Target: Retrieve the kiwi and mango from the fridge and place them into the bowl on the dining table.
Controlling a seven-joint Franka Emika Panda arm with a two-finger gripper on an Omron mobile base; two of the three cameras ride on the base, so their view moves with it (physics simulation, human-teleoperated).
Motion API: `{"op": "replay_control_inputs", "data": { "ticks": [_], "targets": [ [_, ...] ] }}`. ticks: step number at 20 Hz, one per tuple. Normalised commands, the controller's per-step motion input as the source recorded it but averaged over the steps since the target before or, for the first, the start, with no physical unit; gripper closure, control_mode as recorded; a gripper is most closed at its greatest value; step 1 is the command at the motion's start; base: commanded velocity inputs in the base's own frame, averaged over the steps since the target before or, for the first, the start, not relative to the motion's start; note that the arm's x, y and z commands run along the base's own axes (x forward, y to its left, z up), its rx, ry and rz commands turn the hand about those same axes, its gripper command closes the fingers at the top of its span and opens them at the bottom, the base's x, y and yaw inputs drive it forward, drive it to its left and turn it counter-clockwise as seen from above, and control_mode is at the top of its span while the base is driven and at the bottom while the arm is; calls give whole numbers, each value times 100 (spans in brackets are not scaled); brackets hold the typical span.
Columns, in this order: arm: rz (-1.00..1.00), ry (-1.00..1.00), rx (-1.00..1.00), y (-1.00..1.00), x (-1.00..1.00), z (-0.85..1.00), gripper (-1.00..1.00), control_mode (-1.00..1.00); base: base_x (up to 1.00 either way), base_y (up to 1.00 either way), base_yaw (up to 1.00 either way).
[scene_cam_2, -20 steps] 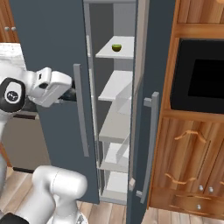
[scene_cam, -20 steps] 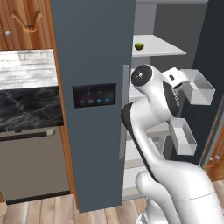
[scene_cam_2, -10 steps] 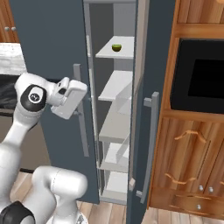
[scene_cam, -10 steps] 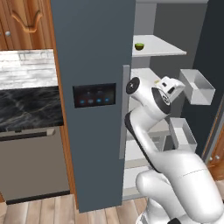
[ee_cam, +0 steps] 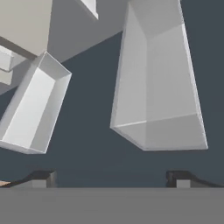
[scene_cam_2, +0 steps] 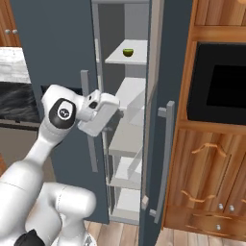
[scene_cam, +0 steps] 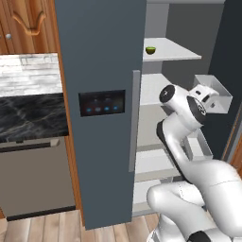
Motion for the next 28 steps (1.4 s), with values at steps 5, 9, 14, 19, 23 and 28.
{"op": "replay_control_inputs", "data": {
  "ticks": [5,9,14,19,23,28],
  "targets": [
    [0,9,0,-76,0,-16,-100,-100,0,0,0],
    [0,15,0,-97,1,-22,-100,-100,0,0,0],
    [0,12,0,-98,41,-22,-100,-100,0,0,0],
    [0,10,0,-87,66,-21,-100,-100,0,0,0],
    [17,-22,-3,18,-94,23,-100,-100,0,0,0],
    [19,-24,-1,93,-82,67,-100,-100,0,0,0]
  ]
}}
